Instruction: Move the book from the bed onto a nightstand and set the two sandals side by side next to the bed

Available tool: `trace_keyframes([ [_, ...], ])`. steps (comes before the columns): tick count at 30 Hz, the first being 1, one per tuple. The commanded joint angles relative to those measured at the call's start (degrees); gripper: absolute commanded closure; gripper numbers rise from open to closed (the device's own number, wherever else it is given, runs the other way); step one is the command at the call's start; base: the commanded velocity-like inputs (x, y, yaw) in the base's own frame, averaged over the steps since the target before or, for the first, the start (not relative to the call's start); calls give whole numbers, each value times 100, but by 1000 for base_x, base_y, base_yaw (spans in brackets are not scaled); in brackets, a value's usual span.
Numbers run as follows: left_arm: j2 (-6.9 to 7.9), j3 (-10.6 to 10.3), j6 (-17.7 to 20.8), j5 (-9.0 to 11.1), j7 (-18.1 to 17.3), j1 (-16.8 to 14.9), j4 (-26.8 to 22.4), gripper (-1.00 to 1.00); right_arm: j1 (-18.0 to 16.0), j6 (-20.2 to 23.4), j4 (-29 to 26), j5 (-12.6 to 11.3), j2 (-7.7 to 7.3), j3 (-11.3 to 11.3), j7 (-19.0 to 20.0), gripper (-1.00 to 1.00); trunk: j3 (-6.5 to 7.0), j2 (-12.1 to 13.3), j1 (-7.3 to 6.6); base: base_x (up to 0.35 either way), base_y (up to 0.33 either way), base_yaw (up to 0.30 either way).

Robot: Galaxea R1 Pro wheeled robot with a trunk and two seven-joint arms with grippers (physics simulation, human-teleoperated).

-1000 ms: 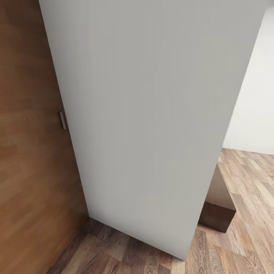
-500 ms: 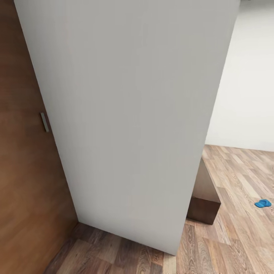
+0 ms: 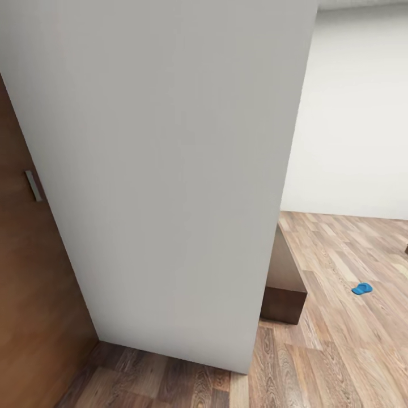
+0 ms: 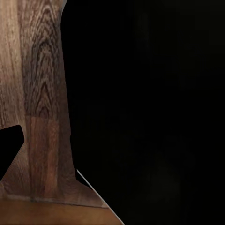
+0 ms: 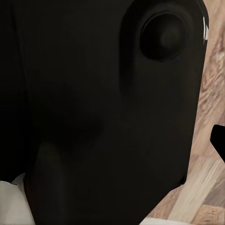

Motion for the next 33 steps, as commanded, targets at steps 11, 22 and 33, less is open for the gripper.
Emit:
trace_keyframes([
  [11, 2, -8, 45, -16, -7, 8, -28, -100, -1, -4, 2, -6, 4, -3, 10, -100, -3, -2, 0, 0, 0, -215],
  [22, 5, -10, 45, -20, -7, 6, -28, -100, -1, -4, 2, -8, 6, 0, 12, -100, -3, -2, 0, 0, 0, -210],
  [33, 1, -11, 45, -21, -7, 6, -28, -100, -5, -2, 2, -7, 8, 0, 12, -100, -3, -2, 0, 0, 0, -210],
])
